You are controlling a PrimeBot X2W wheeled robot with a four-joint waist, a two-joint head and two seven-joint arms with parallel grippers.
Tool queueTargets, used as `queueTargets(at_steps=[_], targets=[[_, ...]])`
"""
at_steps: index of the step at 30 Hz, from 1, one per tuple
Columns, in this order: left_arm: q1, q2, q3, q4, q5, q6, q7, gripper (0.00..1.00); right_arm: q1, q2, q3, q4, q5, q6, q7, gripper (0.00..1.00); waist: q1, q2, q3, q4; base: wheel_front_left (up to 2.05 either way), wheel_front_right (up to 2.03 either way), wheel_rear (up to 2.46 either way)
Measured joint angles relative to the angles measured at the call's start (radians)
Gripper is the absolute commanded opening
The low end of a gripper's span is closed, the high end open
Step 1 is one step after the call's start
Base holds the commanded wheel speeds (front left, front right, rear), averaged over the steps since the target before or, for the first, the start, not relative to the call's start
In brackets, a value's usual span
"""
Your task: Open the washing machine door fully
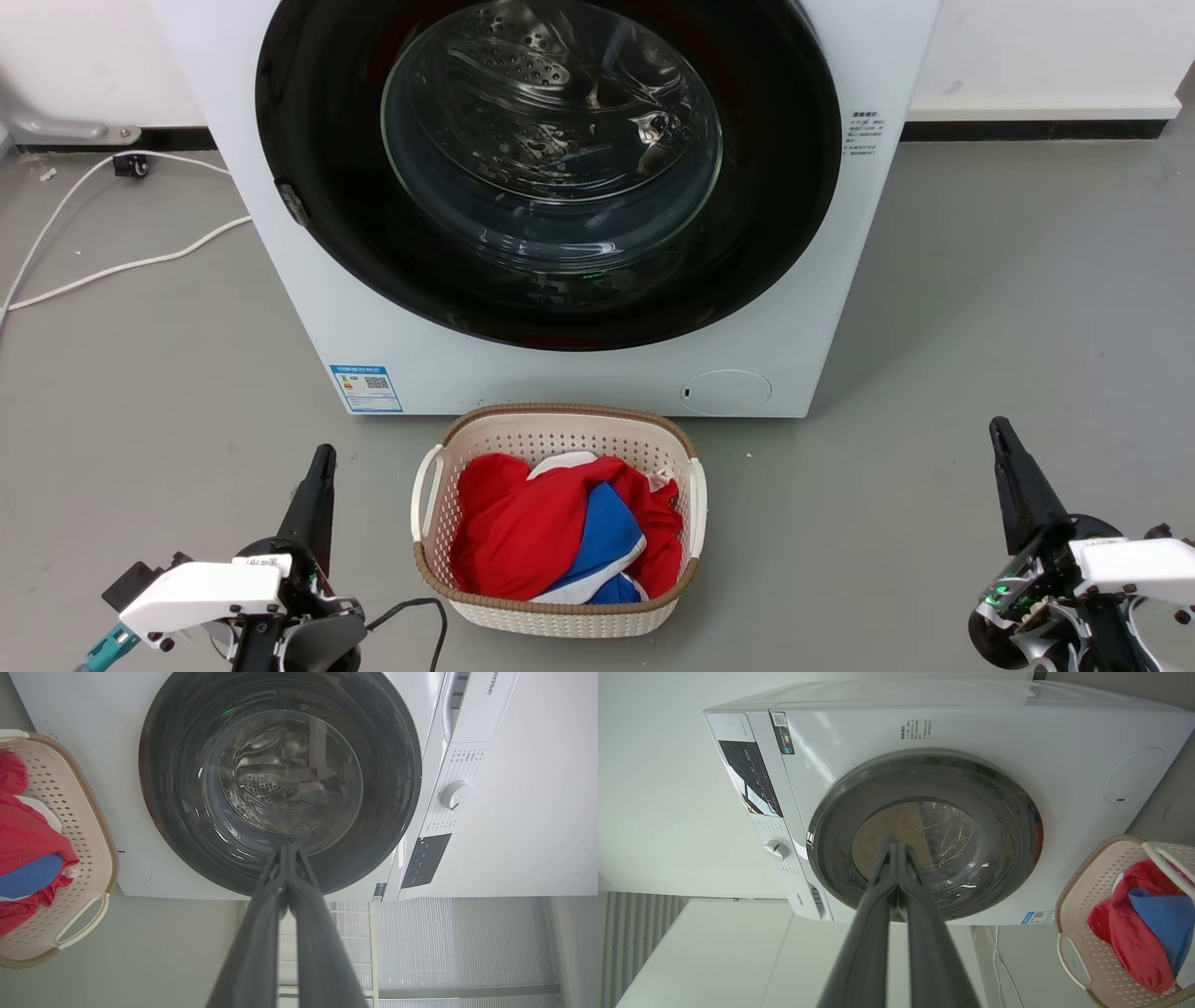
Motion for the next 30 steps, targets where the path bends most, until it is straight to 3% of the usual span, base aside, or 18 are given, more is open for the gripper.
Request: queueTargets(at_steps=[15,16,30], targets=[[0.0,-0.001,0.001,0.0,0.003,0.0,0.003,0.0,0.0,0.001,-0.002,0.0,0.0,0.0,0.001,0.0,0.0,0.0,0.0,0.0,0.0,0.0,0.0],[0.001,-0.001,0.001,0.003,0.003,0.0,0.003,1.0,0.002,0.001,-0.002,0.003,0.0,0.0,0.001,1.0,0.0,0.0,0.0,0.0,0.0,0.0,0.0],[0.029,-0.007,-0.037,-0.004,0.012,0.001,-0.048,1.0,0.046,0.005,0.026,-0.018,-0.004,0.0,-0.046,1.0,0.0,0.0,0.0,0.0,0.0,0.0,0.0]])
